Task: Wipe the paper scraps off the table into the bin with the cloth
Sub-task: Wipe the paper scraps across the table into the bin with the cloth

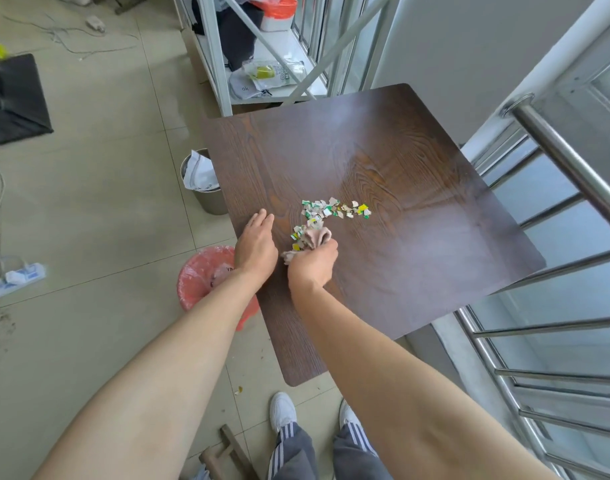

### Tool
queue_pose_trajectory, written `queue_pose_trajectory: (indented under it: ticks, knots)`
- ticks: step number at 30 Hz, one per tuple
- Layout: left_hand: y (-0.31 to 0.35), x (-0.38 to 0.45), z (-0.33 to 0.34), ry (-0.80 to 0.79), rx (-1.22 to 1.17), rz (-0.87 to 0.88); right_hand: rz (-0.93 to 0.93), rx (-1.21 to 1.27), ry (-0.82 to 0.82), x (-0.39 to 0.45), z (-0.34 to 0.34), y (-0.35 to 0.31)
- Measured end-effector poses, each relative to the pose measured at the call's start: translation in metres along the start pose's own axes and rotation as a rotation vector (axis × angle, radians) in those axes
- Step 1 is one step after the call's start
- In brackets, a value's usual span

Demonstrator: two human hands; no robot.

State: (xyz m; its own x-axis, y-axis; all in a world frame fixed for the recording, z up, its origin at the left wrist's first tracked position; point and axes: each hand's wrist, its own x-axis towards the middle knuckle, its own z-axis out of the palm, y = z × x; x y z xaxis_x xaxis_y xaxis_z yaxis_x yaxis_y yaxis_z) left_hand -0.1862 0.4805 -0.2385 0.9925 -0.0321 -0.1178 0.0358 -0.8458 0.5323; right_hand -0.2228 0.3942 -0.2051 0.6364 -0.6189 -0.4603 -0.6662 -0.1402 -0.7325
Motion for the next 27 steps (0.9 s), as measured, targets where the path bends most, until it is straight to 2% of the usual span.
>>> queue_pose_trajectory:
  ticks: [6, 10, 13, 19, 22, 27]
  knots:
    - [-0.004, -0.002, -0.003, -0.002, -0.055, 0.004, -0.052, 0.139, -0.102, 0.025, 0.009, -0.025]
    - [-0.005, -0.004, -0.004, -0.006, -0.064, 0.016, -0.137, -0.004, -0.177, 0.045, -0.024, -0.023]
    - [-0.005, -0.005, -0.005, -0.006, -0.064, 0.024, -0.159, -0.069, -0.128, 0.059, -0.059, -0.006]
    - [-0.005, -0.006, -0.004, -0.008, -0.063, 0.035, -0.021, -0.090, 0.179, 0.085, -0.099, 0.018]
    - [-0.004, -0.006, -0.003, 0.005, -0.048, 0.033, -0.025, -0.103, 0.141, 0.087, -0.078, 0.005]
    - [-0.003, -0.007, 0.002, 0.022, 0.000, 0.047, -0.146, -0.182, 0.080, 0.085, -0.056, -0.007]
